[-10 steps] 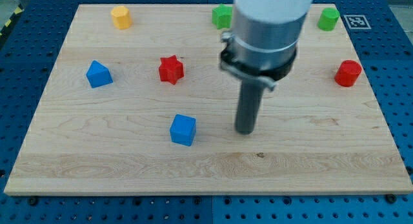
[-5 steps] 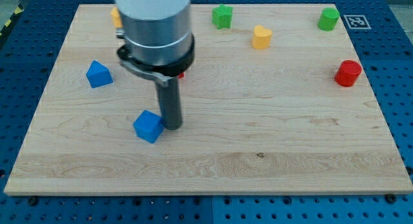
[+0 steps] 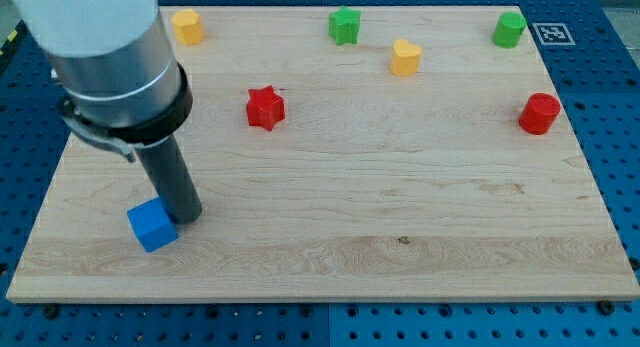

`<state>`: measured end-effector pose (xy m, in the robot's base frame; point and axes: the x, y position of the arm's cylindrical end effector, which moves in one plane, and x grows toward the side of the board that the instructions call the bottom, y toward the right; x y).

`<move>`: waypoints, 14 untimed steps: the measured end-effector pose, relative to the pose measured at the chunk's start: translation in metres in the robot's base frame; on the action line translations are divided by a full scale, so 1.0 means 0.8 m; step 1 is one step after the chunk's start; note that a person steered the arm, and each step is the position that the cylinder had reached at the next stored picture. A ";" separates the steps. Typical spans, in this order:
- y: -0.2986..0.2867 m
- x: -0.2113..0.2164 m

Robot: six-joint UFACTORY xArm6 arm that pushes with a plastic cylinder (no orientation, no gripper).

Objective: Push the blue cube vertically to the blue triangle

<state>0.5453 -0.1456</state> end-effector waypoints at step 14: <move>0.172 -0.243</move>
<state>0.3513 -0.0083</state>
